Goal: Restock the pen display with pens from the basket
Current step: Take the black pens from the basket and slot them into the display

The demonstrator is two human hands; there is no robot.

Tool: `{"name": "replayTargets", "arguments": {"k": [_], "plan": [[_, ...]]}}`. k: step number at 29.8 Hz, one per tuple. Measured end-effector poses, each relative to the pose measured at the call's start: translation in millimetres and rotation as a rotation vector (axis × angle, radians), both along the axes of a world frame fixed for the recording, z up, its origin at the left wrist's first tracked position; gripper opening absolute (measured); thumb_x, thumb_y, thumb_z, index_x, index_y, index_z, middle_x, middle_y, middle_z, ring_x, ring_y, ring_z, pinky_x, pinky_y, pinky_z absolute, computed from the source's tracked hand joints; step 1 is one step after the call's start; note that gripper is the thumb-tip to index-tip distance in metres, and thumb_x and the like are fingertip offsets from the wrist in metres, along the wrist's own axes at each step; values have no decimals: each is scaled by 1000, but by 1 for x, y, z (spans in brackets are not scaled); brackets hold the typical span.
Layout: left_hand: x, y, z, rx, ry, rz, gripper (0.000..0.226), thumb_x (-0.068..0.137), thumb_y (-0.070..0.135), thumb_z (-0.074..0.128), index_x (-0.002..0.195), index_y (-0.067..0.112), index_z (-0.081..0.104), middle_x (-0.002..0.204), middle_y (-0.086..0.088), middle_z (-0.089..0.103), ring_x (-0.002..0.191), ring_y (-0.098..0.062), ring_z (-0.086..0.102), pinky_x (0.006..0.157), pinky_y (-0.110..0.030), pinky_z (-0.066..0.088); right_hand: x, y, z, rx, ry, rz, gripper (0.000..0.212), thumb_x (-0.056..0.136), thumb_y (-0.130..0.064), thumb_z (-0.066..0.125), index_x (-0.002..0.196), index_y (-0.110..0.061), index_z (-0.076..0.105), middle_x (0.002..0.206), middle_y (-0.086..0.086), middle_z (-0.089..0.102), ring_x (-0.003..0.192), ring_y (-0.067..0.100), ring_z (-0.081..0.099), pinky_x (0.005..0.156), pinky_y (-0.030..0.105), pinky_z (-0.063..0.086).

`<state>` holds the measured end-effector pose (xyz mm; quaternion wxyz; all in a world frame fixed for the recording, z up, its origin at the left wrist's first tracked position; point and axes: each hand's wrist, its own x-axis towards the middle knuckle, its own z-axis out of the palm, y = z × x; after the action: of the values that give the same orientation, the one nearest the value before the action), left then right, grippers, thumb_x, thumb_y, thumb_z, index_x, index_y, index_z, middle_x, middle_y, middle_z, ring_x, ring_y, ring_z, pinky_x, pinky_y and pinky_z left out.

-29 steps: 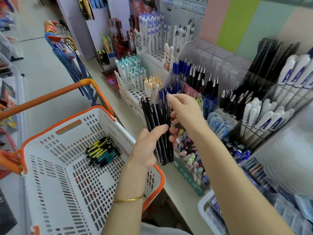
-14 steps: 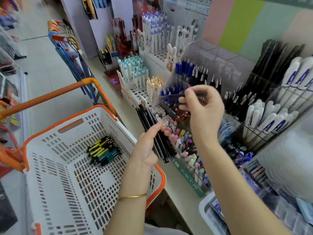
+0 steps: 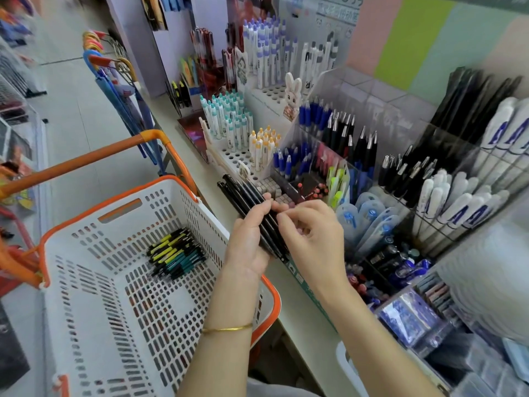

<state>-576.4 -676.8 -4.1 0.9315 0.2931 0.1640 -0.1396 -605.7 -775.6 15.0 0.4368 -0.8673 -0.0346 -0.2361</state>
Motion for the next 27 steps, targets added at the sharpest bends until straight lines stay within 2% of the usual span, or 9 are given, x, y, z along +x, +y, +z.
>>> {"name": "replayTargets", "arguments": {"k": [3, 7, 10, 15, 17, 20, 23, 25, 27], "plan": [[-7, -5, 5, 320, -46, 18, 4, 90, 5, 61, 90, 5, 66, 92, -18, 66, 84, -29, 69, 68, -41, 57, 16, 0, 16, 98, 45, 3, 8, 88, -21, 59, 85, -20, 67, 83, -7, 57, 79, 6, 55, 69, 17, 44], [-13, -15, 9, 344, -140, -39, 18, 100, 5, 47, 111, 8, 61, 91, -18, 62, 85, -32, 60, 73, -45, 49, 40, 8, 33, -133, 218, 162, 27, 87, -35, 63, 105, -15, 69, 90, -5, 62, 84, 7, 54, 77, 27, 48], [-13, -17, 9, 390, -186, -43, 15, 100, 5, 47, 110, 7, 58, 70, -8, 58, 63, -21, 56, 59, -35, 48, 47, 9, 38, -168, 266, 180, 28, 84, -31, 69, 103, -11, 66, 90, -2, 62, 85, 12, 57, 76, 26, 49], [-11, -12, 8, 418, -182, -77, 10, 91, 3, 61, 84, 9, 58, 60, -3, 50, 49, -10, 47, 45, -24, 43, 51, 0, 41, 201, 473, 187, 21, 87, -20, 67, 89, 1, 63, 71, 6, 62, 61, 14, 57, 55, 24, 51], [-11, -10, 8, 391, -159, -102, 18, 85, 23, 71, 86, 10, 60, 63, -4, 53, 53, -11, 51, 47, -23, 45, 51, -2, 43, 287, 516, 217, 26, 90, -17, 63, 86, 9, 60, 73, 18, 64, 63, 21, 56, 62, 36, 56], [-11, -8, 7, 315, -108, -128, 32, 73, 43, 69, 77, 12, 61, 64, -1, 53, 56, -11, 52, 47, -22, 46, 49, -4, 43, 425, 588, 233, 22, 93, -14, 59, 74, -5, 54, 94, 37, 62, 65, 31, 54, 70, 56, 53], [-11, -8, 7, 242, -57, -136, 36, 80, 47, 63, 79, 11, 61, 66, -2, 54, 54, -11, 53, 48, -23, 47, 49, -6, 39, 522, 570, 210, 11, 94, -12, 58, 100, -5, 54, 94, 27, 64, 64, 26, 57, 62, 40, 52], [-11, -8, 9, 195, -19, -121, 33, 90, 40, 59, 88, 7, 63, 67, -5, 53, 49, -11, 52, 46, -23, 48, 51, -9, 36, 601, 495, 165, 33, 94, -8, 57, 125, -9, 48, 89, 14, 63, 72, 20, 62, 57, 27, 52], [-12, -7, 12, 186, 22, -108, 28, 95, 31, 59, 91, 4, 62, 66, -6, 54, 49, -13, 54, 47, -23, 50, 49, -11, 37, 672, 354, 90, 40, 93, -5, 55, 130, -18, 45, 89, 12, 60, 76, 16, 65, 55, 22, 52]]}}
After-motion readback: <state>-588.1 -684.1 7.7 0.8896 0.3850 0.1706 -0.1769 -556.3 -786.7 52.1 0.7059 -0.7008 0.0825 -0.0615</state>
